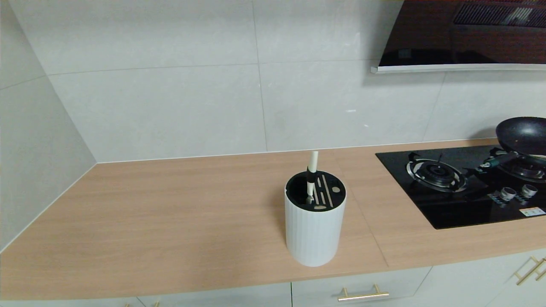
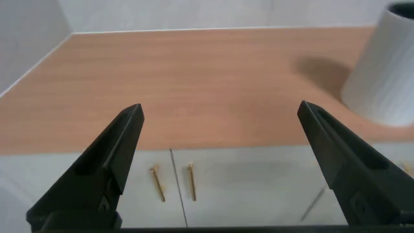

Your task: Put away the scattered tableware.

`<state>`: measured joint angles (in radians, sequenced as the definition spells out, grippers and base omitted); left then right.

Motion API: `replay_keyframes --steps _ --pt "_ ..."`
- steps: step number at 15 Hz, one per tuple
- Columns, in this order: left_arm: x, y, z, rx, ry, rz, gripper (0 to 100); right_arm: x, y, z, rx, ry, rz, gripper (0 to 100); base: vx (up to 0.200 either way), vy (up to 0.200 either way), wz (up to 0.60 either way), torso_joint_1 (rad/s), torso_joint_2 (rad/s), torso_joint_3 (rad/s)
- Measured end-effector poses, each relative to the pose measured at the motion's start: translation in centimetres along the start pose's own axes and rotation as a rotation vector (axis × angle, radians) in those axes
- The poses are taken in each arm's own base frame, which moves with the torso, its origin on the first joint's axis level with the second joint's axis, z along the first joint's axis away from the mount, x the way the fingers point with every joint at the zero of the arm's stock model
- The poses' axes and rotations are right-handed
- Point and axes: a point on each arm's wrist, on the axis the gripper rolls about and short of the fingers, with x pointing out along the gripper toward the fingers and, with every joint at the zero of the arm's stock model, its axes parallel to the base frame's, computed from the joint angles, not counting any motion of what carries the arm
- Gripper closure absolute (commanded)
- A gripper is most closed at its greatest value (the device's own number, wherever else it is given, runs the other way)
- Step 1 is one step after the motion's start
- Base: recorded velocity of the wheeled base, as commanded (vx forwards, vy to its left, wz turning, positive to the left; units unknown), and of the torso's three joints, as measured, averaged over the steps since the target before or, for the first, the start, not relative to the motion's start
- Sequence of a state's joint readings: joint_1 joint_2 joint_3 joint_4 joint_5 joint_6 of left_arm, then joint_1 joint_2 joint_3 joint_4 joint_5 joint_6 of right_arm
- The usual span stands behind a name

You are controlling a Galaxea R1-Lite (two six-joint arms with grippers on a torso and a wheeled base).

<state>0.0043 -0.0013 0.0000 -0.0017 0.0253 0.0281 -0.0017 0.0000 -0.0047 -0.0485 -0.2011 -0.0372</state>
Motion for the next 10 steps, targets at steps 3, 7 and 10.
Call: replay_keyframes --steps 3,7,10 --pt "-0.01 -0.06 -0.02 0.064 -0.001 -0.03 0 -0.03 0.37 -0.39 0.025 0.032 0.164 0 0.0 0.0 0.0 0.0 0.0 0.0" --pt "-0.01 -0.05 -0.02 -0.029 0.001 -0.028 0 -0.04 0.44 -0.5 0.026 0.044 0.194 0 0.0 0.0 0.0 0.0 0.0 0.0" --pt "-0.01 -0.05 -0.01 -0.026 0.0 -0.027 0 -0.04 0.44 -0.51 0.026 0.044 0.194 0 0.0 0.0 0.0 0.0 0.0 0.0"
